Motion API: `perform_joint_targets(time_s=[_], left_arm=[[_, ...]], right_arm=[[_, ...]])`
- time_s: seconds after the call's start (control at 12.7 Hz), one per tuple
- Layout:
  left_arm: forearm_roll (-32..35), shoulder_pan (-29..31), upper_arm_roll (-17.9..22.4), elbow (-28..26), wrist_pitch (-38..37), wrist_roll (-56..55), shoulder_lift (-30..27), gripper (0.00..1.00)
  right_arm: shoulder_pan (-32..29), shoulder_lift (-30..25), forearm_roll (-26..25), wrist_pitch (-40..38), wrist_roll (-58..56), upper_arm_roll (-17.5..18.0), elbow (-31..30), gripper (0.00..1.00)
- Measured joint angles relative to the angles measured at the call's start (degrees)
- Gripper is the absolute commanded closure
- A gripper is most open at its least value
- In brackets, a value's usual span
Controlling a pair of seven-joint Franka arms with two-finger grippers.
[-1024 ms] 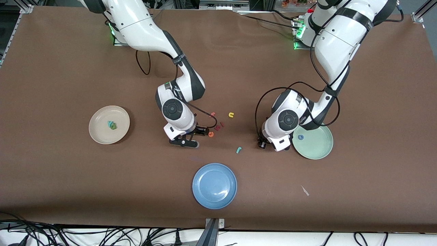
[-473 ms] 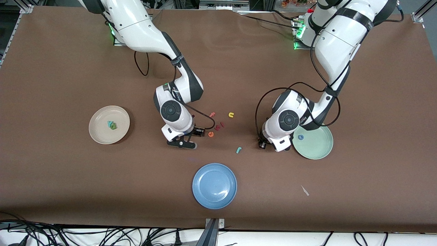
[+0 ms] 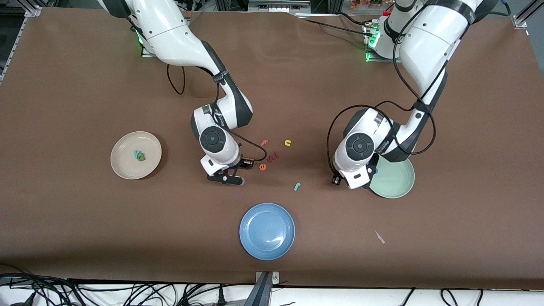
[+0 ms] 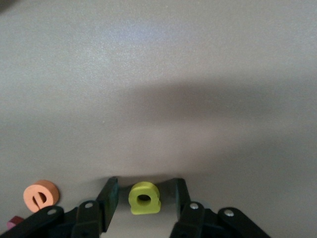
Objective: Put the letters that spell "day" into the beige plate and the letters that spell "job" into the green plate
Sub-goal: 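Grasp the yellow letter with the right gripper while the left gripper grasps pink, then drop the pink letter on the green plate with the left gripper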
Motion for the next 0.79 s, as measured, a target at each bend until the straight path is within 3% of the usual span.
perform_joint_targets(time_s=[0.32,0.55,0.79], left_arm=[[0.8,2.8,0.3,-0.1,-7.7,10.1,-2.2,0.96],[0.8,6.3,0.2,-0.6,-9.3,15.4,-2.9,0.96],[0.8,8.1,0.2,-2.2,-10.0,20.5,-3.7,0.97]], right_arm=[[0.0,-0.1,-0.1,-0.3,0.0,-0.1,0.1,0.72],[0.1,-0.1,-0.2,-0.6,0.0,-0.2,0.1,0.8],[0.1,-0.1,-0.2,-0.6,0.0,-0.2,0.1,0.98]])
